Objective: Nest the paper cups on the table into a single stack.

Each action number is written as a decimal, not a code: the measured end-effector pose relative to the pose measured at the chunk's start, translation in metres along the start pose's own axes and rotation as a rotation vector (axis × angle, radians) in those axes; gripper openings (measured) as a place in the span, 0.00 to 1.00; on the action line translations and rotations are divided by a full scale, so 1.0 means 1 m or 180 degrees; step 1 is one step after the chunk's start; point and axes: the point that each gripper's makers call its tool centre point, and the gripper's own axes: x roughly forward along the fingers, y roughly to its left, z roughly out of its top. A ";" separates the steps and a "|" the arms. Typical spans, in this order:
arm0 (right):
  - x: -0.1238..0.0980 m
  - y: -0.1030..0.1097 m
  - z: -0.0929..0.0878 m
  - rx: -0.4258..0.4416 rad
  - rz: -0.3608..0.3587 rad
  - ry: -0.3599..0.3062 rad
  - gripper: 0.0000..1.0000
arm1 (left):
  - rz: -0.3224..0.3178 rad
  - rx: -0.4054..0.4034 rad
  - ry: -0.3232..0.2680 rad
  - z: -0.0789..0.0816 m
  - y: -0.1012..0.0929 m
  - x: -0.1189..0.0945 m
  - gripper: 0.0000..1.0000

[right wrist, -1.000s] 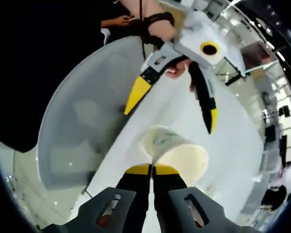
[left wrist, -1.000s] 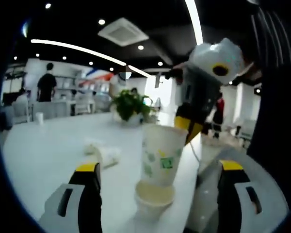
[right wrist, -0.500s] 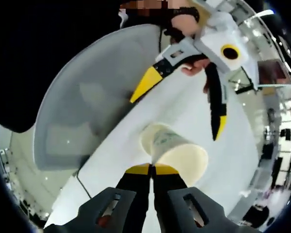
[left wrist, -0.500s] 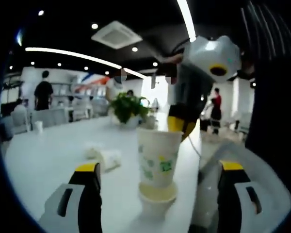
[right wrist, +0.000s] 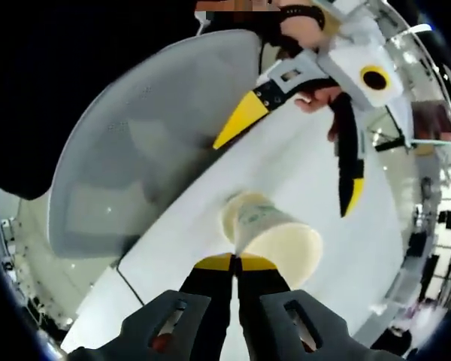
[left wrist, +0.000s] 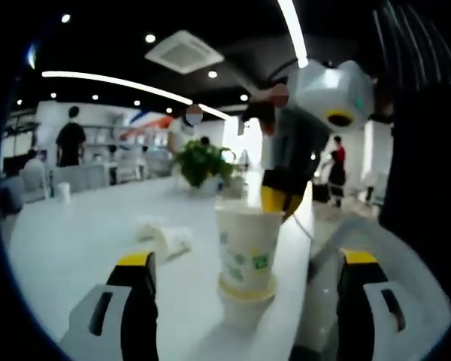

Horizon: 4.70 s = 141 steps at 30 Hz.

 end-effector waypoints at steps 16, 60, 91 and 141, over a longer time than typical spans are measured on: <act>0.013 0.001 0.006 -0.0181 0.0130 0.0061 0.00 | 0.0015 -0.0066 0.0037 -0.006 0.001 -0.004 0.98; 0.013 0.008 0.019 0.0599 0.0000 -0.0539 0.07 | 0.0118 -0.0133 0.0088 -0.010 0.015 -0.008 0.99; -0.012 0.005 0.026 0.1923 -0.1036 -0.1540 0.39 | 0.0202 -0.0209 0.0040 0.017 0.033 -0.002 0.99; -0.033 0.007 0.000 0.3165 -0.2213 -0.2033 0.98 | 0.0257 -0.0535 -0.0002 0.027 0.044 0.008 0.88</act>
